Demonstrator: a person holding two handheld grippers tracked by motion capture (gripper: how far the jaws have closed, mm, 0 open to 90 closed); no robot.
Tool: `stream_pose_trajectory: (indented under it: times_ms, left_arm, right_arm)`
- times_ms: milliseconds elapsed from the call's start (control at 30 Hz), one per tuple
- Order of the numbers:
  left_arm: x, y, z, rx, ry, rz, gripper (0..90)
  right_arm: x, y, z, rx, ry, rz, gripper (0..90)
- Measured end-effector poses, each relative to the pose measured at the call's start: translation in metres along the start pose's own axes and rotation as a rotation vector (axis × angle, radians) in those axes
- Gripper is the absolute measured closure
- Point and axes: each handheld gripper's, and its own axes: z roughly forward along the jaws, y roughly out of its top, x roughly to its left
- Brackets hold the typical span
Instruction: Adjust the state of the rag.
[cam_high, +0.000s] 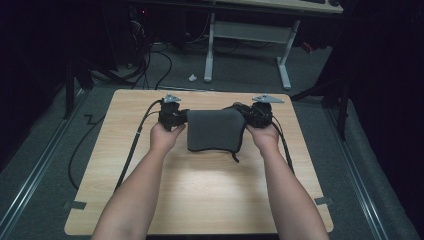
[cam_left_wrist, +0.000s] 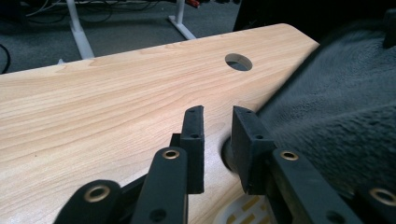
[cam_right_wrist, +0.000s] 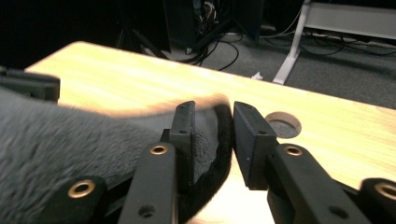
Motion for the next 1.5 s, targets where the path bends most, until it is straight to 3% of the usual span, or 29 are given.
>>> stream_pose_trajectory:
  times_ms: [67, 267, 900, 1300, 1500]
  left_arm:
    - [0.001, 0.001, -0.002, -0.008, 0.004, -0.006, 74.7]
    - [0.002, 0.004, -0.009, -0.021, 0.021, 0.000, 74.6]
    - [0.005, 0.005, -0.040, -0.065, 0.070, 0.022, 70.3]
    - [0.007, -0.012, -0.072, -0.089, 0.089, 0.035, 68.0]
    - [0.006, -0.030, -0.091, -0.098, 0.086, 0.031, 65.3]
  right_arm:
    - [-0.001, 0.003, -0.002, -0.009, 0.008, 0.010, 68.5]
    - [0.003, 0.010, -0.005, -0.016, -0.016, -0.021, 65.7]
    - [-0.005, 0.008, -0.026, -0.030, -0.058, -0.037, 55.2]
    - [-0.004, 0.000, -0.051, -0.042, -0.073, -0.055, 50.0]
    - [0.002, -0.009, -0.070, -0.068, -0.063, -0.075, 46.9]
